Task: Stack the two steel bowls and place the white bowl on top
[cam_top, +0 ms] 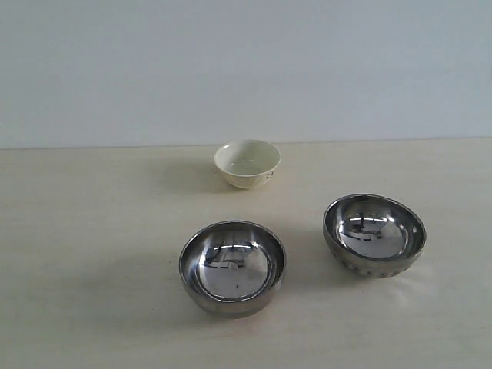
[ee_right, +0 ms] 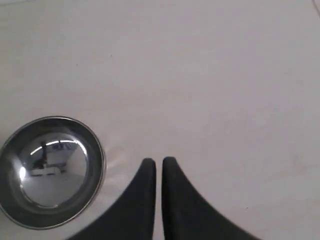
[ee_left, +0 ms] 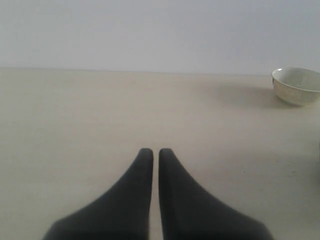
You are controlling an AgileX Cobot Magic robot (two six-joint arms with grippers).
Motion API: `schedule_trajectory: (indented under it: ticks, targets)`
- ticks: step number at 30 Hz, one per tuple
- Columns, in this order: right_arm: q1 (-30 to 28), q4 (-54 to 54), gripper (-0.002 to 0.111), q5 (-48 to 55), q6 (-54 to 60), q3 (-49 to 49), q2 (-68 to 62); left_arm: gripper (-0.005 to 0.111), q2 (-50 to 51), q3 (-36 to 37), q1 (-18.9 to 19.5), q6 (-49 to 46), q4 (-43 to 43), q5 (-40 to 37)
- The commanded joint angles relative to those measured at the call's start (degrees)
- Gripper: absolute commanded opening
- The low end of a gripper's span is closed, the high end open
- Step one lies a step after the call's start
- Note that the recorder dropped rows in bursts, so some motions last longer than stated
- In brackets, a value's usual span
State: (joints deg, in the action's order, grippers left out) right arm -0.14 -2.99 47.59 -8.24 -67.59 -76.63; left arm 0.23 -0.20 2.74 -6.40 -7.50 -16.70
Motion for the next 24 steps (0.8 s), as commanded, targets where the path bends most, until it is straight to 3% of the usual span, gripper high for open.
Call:
schedule_trajectory:
  ticks: [1,2,3,4,6,14,24]
  targets:
    - [-0.99,4.62,0.007,0.54,5.61,-0.44,-5.96,0.004,-0.23,0.2,0.13,0.54,-0.35,0.44]
    - [-0.99,7.14,0.021,0.26,7.78,-0.44,-9.0,0.004,-0.23,0.2,0.13,0.54,-0.35,0.44]
    - [-0.99,8.43,0.027,-0.24,8.24,-0.44,-10.35,0.004,-0.23,0.2,0.13,0.54,-0.35,0.44]
    - [-0.99,9.39,0.042,-0.7,8.86,-0.44,-12.74,0.004,-0.23,0.2,0.13,0.54,-0.35,0.44]
    - [-0.99,11.57,0.049,-0.86,11.38,-0.44,-15.25,0.004,-0.23,0.2,0.13,0.54,-0.35,0.44]
    - [-0.42,25.38,0.049,-3.18,21.61,-0.44,-23.93,0.004,-0.23,0.2,0.13,0.54,-0.35,0.44]
    - [2.0,24.76,0.049,-8.12,22.39,-0.44,-32.12,0.004,-0.23,0.2,0.13,0.54,-0.35,0.44]
